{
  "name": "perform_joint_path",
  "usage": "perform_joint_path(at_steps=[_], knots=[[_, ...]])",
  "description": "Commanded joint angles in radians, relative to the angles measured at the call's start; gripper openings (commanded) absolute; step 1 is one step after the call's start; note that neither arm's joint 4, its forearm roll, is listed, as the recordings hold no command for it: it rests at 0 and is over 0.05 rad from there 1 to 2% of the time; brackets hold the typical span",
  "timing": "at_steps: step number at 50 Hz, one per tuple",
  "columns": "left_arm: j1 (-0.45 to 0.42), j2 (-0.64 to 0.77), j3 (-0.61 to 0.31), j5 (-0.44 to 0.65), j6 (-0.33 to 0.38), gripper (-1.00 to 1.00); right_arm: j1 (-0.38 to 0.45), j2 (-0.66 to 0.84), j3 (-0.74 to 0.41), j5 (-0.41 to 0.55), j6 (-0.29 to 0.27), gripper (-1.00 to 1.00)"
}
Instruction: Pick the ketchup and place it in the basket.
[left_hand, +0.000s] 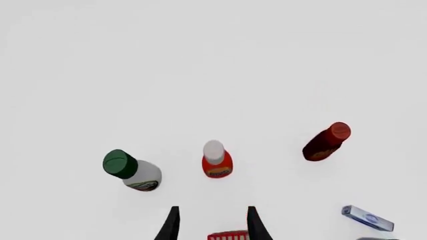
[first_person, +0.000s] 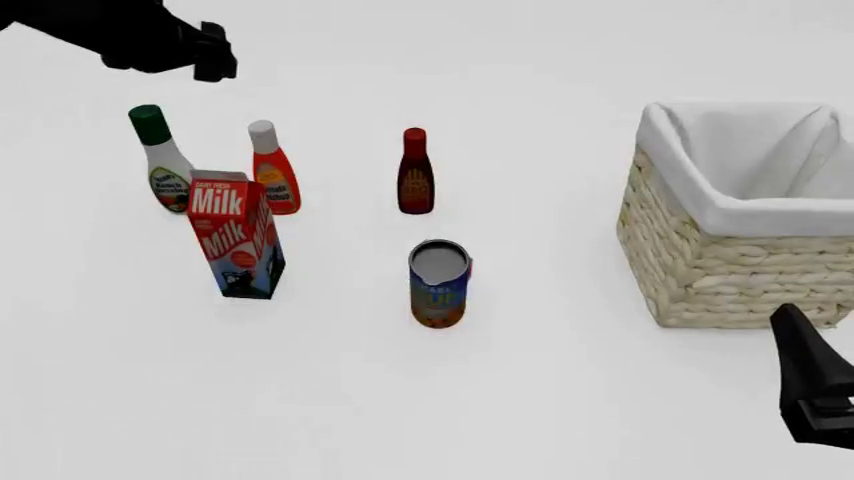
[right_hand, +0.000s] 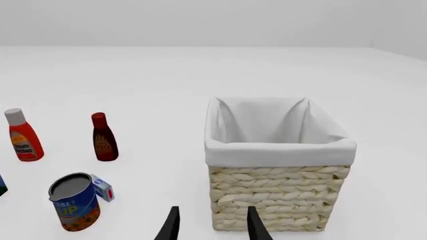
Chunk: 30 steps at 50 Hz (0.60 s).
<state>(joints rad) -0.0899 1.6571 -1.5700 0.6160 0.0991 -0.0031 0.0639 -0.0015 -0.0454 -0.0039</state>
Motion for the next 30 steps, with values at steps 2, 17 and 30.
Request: perform_joint_path(at_steps=[2, 17, 30], knots=[[-0.007, 0.092, -0.110, 0.052, 0.014, 1.00, -0.002, 0.006, 0.000, -0.005, 0.003, 1.00], [-0.013, 0.209, -0.230, 0.078, -0.006, 1.00, -0.001, 0.041, 0.001, -0.031, 0.005, 1.00], [-0.011, 0.302, -0.324, 0.089, -0.016, 1.00, -0.003, 0.079, 0.001, -0.059, 0.006, 1.00]])
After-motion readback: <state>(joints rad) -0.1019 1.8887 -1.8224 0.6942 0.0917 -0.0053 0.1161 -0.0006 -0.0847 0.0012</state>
